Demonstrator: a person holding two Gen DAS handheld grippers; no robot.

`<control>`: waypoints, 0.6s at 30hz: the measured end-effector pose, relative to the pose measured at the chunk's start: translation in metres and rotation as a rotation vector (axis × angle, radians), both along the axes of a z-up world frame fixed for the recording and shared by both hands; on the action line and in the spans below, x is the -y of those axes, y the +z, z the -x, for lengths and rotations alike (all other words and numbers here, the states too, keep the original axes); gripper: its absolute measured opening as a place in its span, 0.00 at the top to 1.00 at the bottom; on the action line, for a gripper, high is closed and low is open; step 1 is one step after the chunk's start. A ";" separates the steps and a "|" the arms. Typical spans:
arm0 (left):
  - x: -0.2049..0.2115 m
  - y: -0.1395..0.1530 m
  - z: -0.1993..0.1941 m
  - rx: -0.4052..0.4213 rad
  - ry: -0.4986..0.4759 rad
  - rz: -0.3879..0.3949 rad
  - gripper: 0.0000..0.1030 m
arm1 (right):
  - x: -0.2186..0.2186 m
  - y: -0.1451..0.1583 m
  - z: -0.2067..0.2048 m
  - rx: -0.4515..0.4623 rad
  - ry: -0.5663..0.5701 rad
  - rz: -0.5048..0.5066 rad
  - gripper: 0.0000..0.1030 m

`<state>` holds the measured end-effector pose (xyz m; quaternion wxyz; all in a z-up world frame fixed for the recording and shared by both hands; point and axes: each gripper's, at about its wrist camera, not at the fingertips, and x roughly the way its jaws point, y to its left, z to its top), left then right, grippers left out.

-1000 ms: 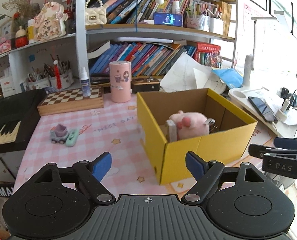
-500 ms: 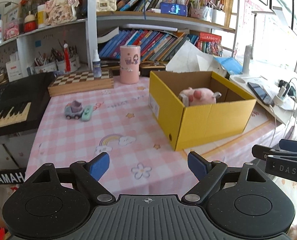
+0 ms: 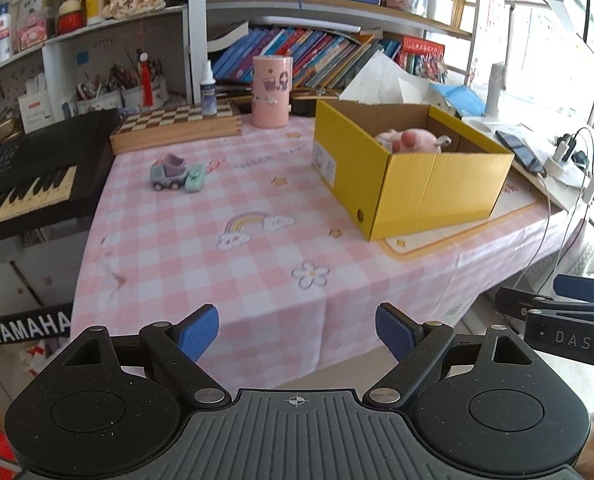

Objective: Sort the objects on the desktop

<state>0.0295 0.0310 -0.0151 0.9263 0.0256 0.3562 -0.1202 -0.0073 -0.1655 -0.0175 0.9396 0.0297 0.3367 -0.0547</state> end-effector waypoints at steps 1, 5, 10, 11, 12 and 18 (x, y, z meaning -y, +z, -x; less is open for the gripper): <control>-0.003 -0.002 0.002 -0.008 0.002 -0.001 0.15 | -0.004 -0.001 0.001 -0.003 0.008 0.000 0.30; -0.016 -0.005 0.008 -0.031 0.023 -0.003 0.14 | -0.016 -0.003 0.003 -0.016 0.040 -0.005 0.30; -0.035 -0.008 0.015 -0.046 0.072 0.000 0.14 | -0.035 -0.006 0.001 -0.034 0.092 -0.012 0.29; -0.038 -0.009 0.015 -0.049 0.081 0.001 0.14 | -0.039 -0.006 0.001 -0.037 0.103 -0.013 0.29; -0.042 -0.009 0.017 -0.052 0.091 0.002 0.14 | -0.043 -0.007 0.001 -0.039 0.115 -0.013 0.29; -0.058 -0.009 0.018 -0.052 0.130 0.003 0.14 | -0.067 -0.008 -0.002 -0.049 0.194 -0.008 0.29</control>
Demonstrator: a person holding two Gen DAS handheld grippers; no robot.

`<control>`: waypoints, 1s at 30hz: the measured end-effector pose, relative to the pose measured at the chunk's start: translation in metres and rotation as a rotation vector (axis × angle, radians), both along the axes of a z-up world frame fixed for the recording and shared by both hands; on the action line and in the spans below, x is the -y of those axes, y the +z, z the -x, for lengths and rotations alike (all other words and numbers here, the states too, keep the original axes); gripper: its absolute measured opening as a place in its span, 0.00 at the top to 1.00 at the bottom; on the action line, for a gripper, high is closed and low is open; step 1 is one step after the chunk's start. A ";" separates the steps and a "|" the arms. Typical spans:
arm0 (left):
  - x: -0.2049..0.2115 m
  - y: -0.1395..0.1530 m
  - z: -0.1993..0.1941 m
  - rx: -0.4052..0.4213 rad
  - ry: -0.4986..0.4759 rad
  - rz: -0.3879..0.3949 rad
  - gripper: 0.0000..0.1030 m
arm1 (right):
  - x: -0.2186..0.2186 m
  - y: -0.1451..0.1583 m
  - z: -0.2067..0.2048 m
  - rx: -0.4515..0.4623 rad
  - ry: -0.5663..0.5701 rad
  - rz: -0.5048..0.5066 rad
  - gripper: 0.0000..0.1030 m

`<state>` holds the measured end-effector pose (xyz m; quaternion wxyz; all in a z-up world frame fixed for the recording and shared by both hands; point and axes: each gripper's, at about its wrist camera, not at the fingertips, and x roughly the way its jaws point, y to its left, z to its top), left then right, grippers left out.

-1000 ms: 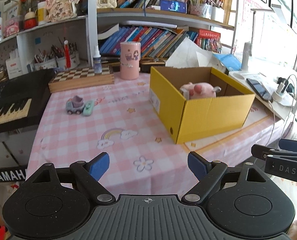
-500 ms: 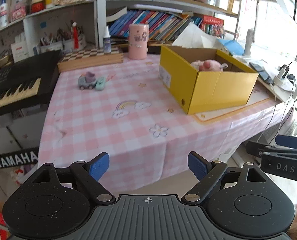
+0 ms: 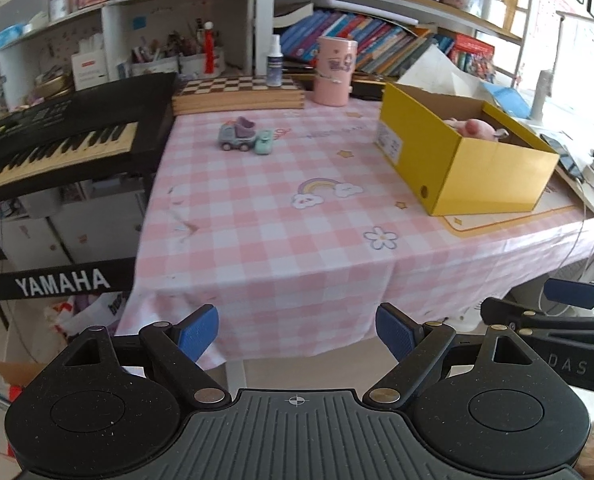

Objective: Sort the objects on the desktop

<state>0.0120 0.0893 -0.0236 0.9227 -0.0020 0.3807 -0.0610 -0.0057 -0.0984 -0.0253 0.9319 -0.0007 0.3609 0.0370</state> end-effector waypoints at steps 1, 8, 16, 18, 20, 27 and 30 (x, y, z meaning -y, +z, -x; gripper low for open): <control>-0.002 0.000 0.000 -0.001 0.002 -0.001 0.14 | -0.004 0.000 -0.001 0.001 0.012 0.002 0.29; -0.015 0.002 -0.002 0.012 0.011 -0.013 0.14 | -0.021 0.002 -0.010 0.012 0.053 0.003 0.28; -0.029 0.004 -0.007 0.025 0.022 -0.013 0.14 | -0.036 0.004 -0.018 0.024 0.076 0.004 0.28; -0.032 0.005 -0.008 0.029 0.021 -0.012 0.14 | -0.039 0.005 -0.020 0.026 0.075 0.005 0.28; -0.035 0.006 -0.009 0.030 0.021 -0.010 0.14 | -0.043 0.006 -0.021 0.027 0.075 0.006 0.28; -0.042 0.011 -0.016 0.049 0.028 -0.008 0.14 | -0.053 0.010 -0.027 0.038 0.096 0.006 0.28; -0.042 0.011 -0.019 0.051 0.028 -0.009 0.14 | -0.054 0.010 -0.032 0.039 0.101 0.005 0.28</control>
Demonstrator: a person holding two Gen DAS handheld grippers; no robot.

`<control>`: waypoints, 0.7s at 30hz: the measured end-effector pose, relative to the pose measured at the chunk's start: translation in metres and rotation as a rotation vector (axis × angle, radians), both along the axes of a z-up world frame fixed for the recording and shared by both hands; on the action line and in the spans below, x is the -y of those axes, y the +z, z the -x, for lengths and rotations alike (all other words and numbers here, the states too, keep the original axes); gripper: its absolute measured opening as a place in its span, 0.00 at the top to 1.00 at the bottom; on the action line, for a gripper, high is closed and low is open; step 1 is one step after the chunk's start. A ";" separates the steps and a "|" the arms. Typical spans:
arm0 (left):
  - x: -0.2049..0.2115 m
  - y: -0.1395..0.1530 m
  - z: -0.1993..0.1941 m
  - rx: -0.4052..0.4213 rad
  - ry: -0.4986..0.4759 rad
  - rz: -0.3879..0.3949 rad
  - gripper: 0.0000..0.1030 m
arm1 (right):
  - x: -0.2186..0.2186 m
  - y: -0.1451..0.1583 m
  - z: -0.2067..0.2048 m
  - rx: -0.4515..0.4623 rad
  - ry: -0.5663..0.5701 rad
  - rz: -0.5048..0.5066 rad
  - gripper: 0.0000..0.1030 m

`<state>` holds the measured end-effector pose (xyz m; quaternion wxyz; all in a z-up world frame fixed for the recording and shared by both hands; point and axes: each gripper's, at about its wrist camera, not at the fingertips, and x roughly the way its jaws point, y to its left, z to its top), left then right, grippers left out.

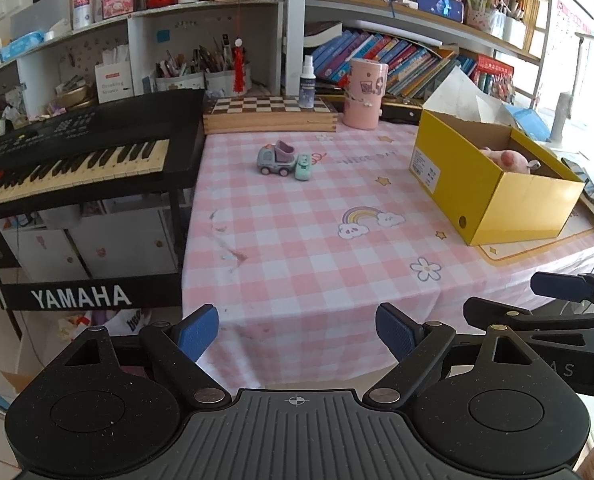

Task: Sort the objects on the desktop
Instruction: 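Move both tools toward the grey toy car and mint-green tape dispenser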

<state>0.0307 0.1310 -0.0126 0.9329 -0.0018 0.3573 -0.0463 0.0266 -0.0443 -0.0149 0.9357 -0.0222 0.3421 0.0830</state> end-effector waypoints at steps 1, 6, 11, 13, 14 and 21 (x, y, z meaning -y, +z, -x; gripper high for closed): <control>0.000 0.000 -0.001 0.001 -0.001 0.000 0.14 | 0.000 0.000 -0.001 0.002 0.003 0.000 0.28; 0.002 -0.002 -0.013 0.007 0.001 -0.002 0.14 | -0.001 -0.003 -0.013 0.006 0.020 0.002 0.28; 0.002 -0.007 -0.031 0.010 0.010 -0.001 0.14 | 0.001 -0.006 -0.030 0.018 0.041 0.015 0.28; 0.003 -0.008 -0.042 0.003 0.015 -0.015 0.14 | 0.001 -0.006 -0.041 0.027 0.045 0.014 0.28; 0.002 -0.007 -0.046 0.008 0.021 -0.018 0.14 | 0.001 -0.006 -0.046 0.034 0.050 0.011 0.28; 0.008 -0.003 -0.088 0.033 0.054 -0.019 0.14 | 0.001 -0.006 -0.088 0.090 0.091 0.019 0.27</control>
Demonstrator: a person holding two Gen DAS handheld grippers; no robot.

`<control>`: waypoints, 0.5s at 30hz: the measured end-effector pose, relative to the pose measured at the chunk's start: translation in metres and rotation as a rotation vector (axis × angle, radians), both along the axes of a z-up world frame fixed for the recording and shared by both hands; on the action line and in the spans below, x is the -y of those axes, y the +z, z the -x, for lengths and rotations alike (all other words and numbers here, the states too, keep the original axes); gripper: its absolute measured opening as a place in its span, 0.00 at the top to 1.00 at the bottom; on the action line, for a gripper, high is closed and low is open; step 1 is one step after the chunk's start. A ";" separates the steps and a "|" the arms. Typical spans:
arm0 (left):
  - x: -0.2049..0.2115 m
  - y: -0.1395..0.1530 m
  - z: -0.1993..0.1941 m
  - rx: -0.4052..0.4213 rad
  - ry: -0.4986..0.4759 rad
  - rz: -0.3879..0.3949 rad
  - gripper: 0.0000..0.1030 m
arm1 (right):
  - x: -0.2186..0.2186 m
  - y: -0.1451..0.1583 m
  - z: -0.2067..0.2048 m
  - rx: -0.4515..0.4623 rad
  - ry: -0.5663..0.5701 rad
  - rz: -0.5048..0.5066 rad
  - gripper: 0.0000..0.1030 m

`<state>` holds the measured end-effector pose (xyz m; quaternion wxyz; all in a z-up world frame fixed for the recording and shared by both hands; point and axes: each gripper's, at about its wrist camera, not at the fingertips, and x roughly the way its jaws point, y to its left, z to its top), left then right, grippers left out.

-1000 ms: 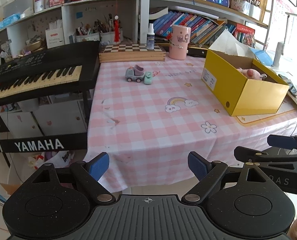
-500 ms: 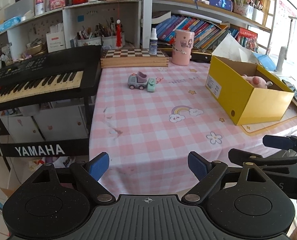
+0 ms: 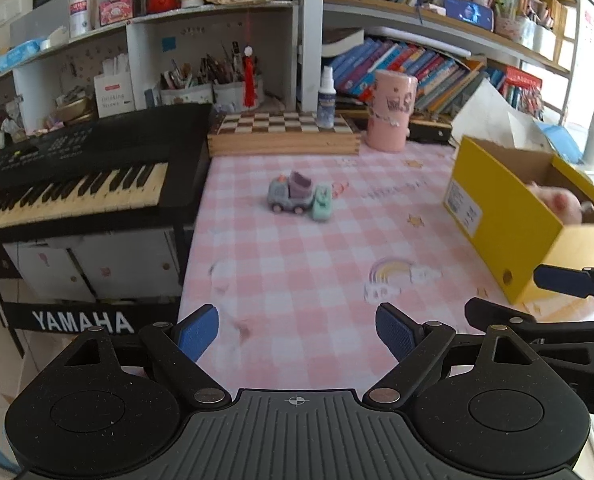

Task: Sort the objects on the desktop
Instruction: 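Move both tools toward the grey toy car and mint-green tape dispenser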

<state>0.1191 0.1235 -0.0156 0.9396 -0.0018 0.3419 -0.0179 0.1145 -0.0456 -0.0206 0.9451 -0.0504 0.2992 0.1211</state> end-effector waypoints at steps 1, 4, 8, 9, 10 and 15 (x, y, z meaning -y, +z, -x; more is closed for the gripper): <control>0.001 0.000 -0.004 0.001 0.006 0.003 0.14 | 0.001 0.000 -0.007 0.002 -0.006 -0.002 0.27; 0.002 -0.001 -0.019 -0.010 0.008 0.008 0.14 | 0.005 0.000 -0.028 -0.007 -0.005 -0.015 0.27; 0.004 -0.004 -0.040 -0.025 0.011 -0.012 0.14 | 0.010 -0.004 -0.054 -0.019 0.007 0.000 0.27; 0.004 -0.003 -0.046 -0.021 0.025 -0.006 0.14 | 0.010 -0.005 -0.059 -0.026 0.005 -0.001 0.27; 0.004 -0.002 -0.052 -0.018 0.034 0.004 0.14 | 0.010 -0.006 -0.065 -0.031 0.009 -0.003 0.27; 0.009 -0.001 -0.081 -0.015 0.037 0.001 0.15 | 0.005 -0.011 -0.087 -0.039 0.063 -0.002 0.27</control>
